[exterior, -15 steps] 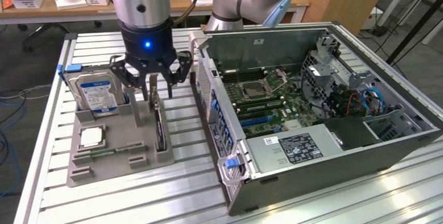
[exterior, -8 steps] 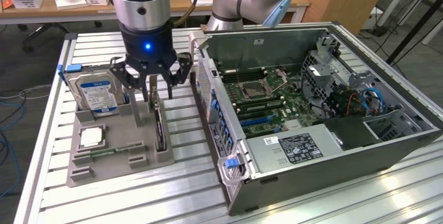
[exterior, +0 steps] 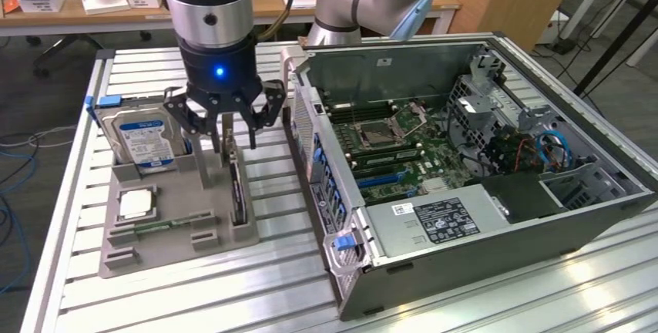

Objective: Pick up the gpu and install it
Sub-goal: 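Pick up the gpu and move the gpu toward the slot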

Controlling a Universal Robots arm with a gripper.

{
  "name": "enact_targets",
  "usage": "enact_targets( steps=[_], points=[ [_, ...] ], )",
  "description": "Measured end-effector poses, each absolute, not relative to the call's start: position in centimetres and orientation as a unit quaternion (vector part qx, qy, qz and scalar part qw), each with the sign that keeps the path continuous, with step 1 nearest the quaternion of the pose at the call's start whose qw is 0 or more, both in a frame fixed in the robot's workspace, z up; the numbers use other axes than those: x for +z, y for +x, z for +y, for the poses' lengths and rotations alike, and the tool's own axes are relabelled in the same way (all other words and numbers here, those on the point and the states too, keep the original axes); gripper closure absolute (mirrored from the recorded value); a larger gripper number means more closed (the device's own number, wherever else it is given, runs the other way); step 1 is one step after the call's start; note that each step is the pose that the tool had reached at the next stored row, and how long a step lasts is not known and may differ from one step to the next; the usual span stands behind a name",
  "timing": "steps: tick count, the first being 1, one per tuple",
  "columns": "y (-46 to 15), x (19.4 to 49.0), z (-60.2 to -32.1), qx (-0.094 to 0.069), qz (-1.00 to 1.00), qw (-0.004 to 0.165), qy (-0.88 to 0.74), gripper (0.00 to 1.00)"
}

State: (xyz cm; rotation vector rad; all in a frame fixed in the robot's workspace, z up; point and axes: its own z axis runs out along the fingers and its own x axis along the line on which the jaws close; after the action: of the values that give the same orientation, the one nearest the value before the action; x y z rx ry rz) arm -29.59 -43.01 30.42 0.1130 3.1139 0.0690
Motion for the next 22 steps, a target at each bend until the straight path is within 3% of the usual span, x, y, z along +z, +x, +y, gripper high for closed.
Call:
enact_targets(
  steps=[22],
  points=[
    [-29.79,29.67,-43.01,0.022,0.999,0.012,0.036,0.47]
  ],
)
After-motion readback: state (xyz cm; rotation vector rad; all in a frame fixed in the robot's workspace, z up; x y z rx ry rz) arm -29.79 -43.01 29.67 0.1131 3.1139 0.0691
